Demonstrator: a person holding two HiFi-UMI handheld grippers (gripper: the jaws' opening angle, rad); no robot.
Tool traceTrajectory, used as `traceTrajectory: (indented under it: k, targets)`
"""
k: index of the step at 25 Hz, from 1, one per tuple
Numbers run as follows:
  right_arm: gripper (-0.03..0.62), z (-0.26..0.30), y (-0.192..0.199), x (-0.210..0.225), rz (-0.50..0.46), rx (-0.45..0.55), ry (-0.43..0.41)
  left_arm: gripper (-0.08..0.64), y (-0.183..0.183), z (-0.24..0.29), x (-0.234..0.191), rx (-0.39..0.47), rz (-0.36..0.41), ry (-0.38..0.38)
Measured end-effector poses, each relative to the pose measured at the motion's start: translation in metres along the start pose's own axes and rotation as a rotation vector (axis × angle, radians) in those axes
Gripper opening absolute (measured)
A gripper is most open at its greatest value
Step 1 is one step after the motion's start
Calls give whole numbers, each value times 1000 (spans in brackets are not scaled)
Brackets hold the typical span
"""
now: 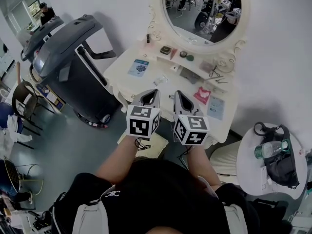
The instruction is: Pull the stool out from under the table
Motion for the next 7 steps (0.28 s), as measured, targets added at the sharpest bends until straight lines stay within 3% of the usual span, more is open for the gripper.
traceTrajectory:
  k: [7]
  targets:
    - [6, -12, -3, 8, -1, 9, 5, 3, -1, 3, 14, -1, 18, 4]
Point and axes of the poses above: the fingertips, and each gripper's own axes: z forward along the fingers, x to its right, y out of its underside, the point moved 3 cm from there along -z, backward along the fingers, and after that the axes turned 8 degrees about -y, right-handed, at the moved point
